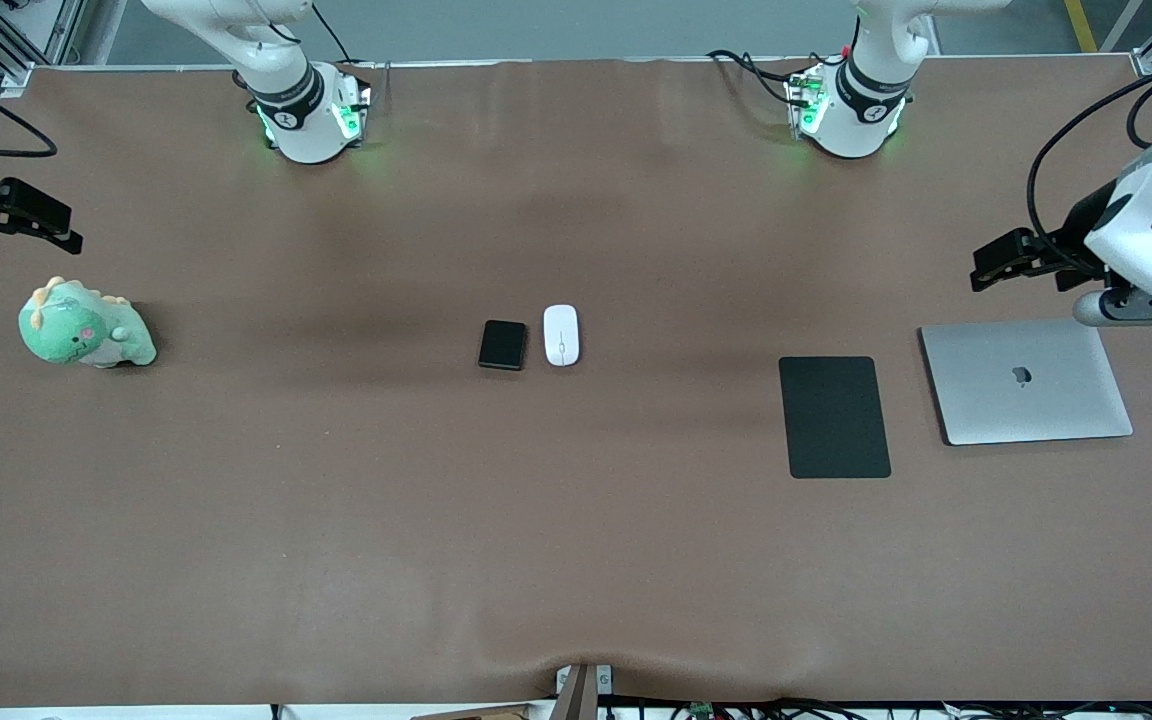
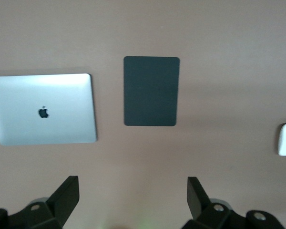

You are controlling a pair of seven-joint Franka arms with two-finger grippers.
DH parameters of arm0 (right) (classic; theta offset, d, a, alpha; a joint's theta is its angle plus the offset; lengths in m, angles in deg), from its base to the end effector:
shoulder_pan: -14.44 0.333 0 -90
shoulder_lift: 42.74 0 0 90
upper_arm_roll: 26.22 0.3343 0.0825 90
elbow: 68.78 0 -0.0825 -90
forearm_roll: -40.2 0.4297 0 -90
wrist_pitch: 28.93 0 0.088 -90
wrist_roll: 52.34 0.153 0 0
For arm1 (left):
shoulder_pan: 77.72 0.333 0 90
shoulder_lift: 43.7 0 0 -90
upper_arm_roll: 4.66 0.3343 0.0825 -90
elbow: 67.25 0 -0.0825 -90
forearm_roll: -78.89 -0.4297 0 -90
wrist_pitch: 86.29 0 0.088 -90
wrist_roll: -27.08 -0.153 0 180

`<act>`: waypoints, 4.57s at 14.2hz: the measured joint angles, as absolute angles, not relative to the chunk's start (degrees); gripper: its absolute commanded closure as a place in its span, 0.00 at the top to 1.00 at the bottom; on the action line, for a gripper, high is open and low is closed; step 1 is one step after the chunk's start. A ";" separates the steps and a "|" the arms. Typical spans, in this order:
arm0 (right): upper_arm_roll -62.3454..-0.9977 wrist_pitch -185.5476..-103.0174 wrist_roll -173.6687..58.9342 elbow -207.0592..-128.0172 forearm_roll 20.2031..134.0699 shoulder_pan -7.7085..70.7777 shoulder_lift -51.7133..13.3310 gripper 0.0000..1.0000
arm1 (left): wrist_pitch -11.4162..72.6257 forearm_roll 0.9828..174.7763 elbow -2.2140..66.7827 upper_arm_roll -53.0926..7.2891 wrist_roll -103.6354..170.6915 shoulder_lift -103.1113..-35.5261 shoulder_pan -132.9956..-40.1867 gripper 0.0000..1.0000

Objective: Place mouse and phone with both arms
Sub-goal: 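Move the left gripper over the white mouse while the right gripper starts reaching, then lower the left gripper onto the white mouse while the right gripper approaches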

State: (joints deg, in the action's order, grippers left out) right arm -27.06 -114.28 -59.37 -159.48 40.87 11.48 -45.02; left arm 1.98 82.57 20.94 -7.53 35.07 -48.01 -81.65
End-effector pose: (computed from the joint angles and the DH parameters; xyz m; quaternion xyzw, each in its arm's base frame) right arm 0.5749 -0.0365 0.6072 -0.9992 -0.0285 0.0261 0.0086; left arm 0.6113 -0.0820 0.5652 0.9987 0.0106 -0.0409 0.0290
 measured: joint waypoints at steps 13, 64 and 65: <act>-27.09 -114.27 -59.37 -159.48 40.89 11.46 -44.91 1.00 | 5.47 83.07 20.94 -8.30 50.29 -54.67 -91.10 1.00; -26.20 -116.81 -46.02 -161.16 48.79 23.37 -30.34 1.00 | 43.59 77.11 16.04 -9.06 86.98 -90.18 -126.33 1.00; -26.20 -116.82 -44.94 -161.40 49.18 23.50 -30.34 1.00 | 43.61 77.11 15.97 -9.06 86.98 -90.47 -126.34 1.00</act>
